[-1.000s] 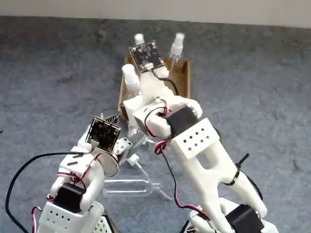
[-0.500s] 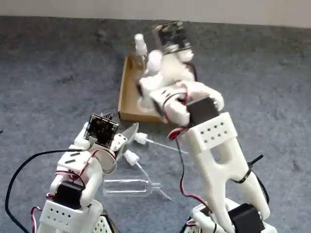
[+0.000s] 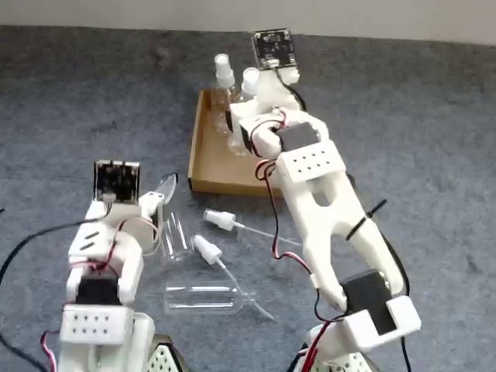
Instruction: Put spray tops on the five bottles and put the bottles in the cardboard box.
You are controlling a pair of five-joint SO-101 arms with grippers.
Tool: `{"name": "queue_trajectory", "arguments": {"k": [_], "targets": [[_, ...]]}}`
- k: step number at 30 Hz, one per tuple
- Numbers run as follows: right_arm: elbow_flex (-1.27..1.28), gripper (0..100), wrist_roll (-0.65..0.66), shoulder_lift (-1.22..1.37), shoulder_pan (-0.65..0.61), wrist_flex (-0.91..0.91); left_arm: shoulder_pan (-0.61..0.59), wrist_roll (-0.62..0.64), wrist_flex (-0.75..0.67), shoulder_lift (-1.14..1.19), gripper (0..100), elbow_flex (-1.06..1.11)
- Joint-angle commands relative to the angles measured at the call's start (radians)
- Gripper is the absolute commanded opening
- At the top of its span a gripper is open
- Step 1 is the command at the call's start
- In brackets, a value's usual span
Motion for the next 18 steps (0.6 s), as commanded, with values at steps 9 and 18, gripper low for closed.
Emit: {"name": "queue_trajectory", "arguments": {"k": [9, 18], "targets": [[-0.067, 0.5, 0.012, 0.107, -0.102, -0.160, -0.012, 0.009, -0.130, 0.410, 20, -0.157], [-0.070, 0.5, 0.012, 0.213, -0.097, -0.163, -0.012, 0.008, -0.127, 0.406, 20, -0.157]]}}
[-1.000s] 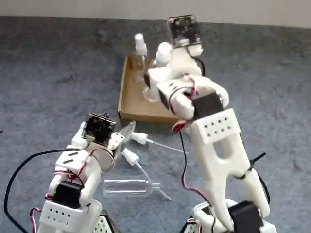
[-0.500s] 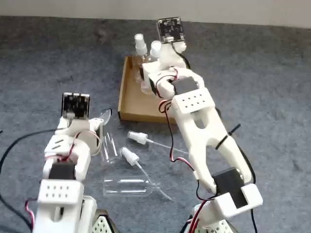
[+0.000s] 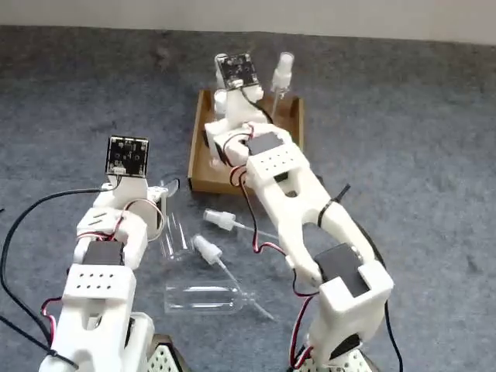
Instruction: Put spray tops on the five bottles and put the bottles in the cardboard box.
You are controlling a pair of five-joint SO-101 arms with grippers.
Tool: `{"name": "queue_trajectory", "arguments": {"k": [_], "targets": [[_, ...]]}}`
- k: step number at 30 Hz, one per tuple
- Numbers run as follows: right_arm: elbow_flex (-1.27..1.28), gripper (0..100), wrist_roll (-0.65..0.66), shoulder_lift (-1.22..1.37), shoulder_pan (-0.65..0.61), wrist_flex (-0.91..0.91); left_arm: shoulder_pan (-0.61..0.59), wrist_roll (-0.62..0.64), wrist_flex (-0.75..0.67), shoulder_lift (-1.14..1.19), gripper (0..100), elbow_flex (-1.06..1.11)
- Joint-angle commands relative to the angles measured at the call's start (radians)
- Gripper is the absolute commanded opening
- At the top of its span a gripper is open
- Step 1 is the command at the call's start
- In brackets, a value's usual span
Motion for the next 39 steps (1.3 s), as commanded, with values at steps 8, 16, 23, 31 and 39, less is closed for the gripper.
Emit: {"name": "queue_trajectory", "arguments": {"k": [8, 16, 23, 31, 39], "targets": [[-0.064, 0.5, 0.012, -0.015, -0.012, -0.087, 0.001, 0.008, -0.021, -0.001, 20, -0.059], [-0.064, 0.5, 0.012, -0.012, -0.013, -0.088, 0.010, 0.008, -0.021, -0.001, 20, -0.059], [-0.071, 0.5, 0.012, 0.044, -0.013, -0.088, 0.010, 0.008, -0.020, -0.001, 20, -0.059], [-0.073, 0.5, 0.012, 0.045, -0.013, -0.088, 0.010, 0.008, -0.020, -0.001, 20, -0.059], [-0.073, 1.5, 0.012, 0.044, -0.013, -0.087, 0.010, 0.006, -0.020, -0.001, 20, -0.059]]}}
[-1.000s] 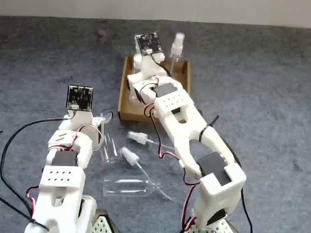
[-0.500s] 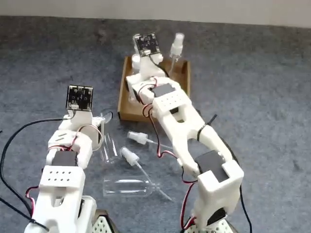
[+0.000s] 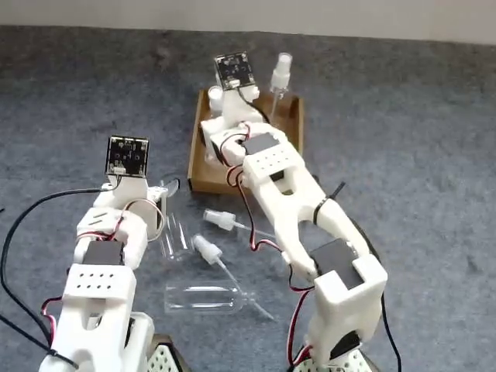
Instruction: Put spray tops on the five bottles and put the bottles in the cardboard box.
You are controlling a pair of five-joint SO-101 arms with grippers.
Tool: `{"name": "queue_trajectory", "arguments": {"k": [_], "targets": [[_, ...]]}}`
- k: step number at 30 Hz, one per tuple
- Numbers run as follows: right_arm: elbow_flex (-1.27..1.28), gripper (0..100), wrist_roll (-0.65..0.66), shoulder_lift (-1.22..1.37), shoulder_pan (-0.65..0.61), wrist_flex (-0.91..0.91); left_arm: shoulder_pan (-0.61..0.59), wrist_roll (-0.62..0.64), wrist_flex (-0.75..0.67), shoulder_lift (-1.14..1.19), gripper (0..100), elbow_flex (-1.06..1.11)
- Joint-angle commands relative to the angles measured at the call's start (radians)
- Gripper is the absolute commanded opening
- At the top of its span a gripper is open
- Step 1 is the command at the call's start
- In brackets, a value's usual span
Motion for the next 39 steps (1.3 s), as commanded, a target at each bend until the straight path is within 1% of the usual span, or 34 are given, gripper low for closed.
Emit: {"name": "queue_trajectory", "arguments": {"k": [1, 6, 16, 22, 30, 34, 37, 39], "targets": [[-0.053, 2.6, 0.012, -0.012, -0.008, -0.015, 0.010, 0.006, -0.020, -0.001, 20, -0.059], [-0.051, 12.3, 0.012, -0.012, -0.008, -0.013, 0.010, 0.006, -0.020, -0.001, 20, -0.059], [-0.053, 14.0, 0.012, -0.013, -0.010, -0.015, 0.012, 0.005, -0.020, -0.001, 20, -0.059], [-0.059, 21.8, 0.012, -0.013, -0.010, -0.015, 0.012, 0.005, -0.020, 0.001, 20, -0.059], [-0.130, 22.8, 0.012, -0.013, -0.019, -0.002, 0.012, 0.003, -0.020, 0.002, 20, -0.059], [-0.170, 22.8, 0.014, -0.012, -0.036, 0.062, 0.012, 0.003, -0.020, 0.004, 20, -0.059], [-0.186, 22.8, 0.055, -0.012, -0.041, 0.082, 0.012, 0.003, -0.020, 0.004, 20, -0.059], [-0.186, 22.8, 0.058, -0.012, -0.041, 0.082, 0.012, 0.003, -0.020, 0.004, 20, -0.059]]}}
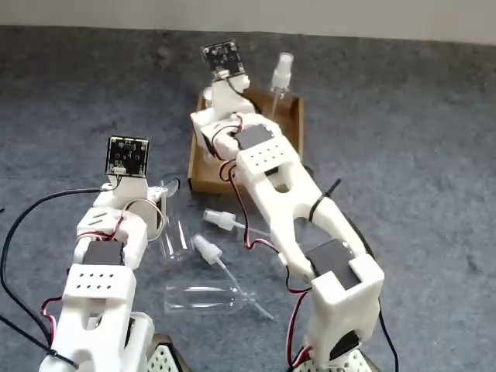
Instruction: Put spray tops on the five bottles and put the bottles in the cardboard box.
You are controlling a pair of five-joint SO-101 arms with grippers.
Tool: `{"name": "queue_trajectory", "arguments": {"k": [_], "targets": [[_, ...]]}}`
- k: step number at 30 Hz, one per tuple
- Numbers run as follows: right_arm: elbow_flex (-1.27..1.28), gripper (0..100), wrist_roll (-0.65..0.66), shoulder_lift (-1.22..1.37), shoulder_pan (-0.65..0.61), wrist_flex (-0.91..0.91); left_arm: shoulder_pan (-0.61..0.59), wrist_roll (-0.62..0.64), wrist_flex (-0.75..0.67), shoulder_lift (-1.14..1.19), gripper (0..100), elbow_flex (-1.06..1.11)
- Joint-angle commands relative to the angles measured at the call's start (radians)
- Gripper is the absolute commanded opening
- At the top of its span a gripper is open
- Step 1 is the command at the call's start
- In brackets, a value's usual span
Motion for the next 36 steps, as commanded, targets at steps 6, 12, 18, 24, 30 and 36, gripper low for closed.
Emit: {"name": "queue_trajectory", "arguments": {"k": [6, 12, 18, 24, 30, 36], "targets": [[-0.070, 22.8, 0.025, -0.015, -0.005, 0.007, 0.013, 0.003, -0.020, 0.005, 20, -0.059], [-0.124, 22.8, 0.025, -0.054, -0.005, 0.022, 0.035, 0.002, -0.021, 0.005, 20, -0.059], [-0.234, 22.8, 0.026, -0.085, -0.005, 0.145, 0.035, 0.002, -0.021, 0.005, 20, -0.058], [-0.409, 22.8, 0.026, -0.088, 0.015, 0.334, 0.031, 0.002, -0.025, 0.007, 20, -0.058], [-0.719, 22.8, 0.026, -0.088, 0.016, 0.671, 0.030, 0.000, -0.025, 0.007, 20, -0.058], [-1.013, 22.8, 0.106, -0.085, -0.010, 1.087, 0.030, 0.000, -0.025, 0.007, 20, -0.058]]}}
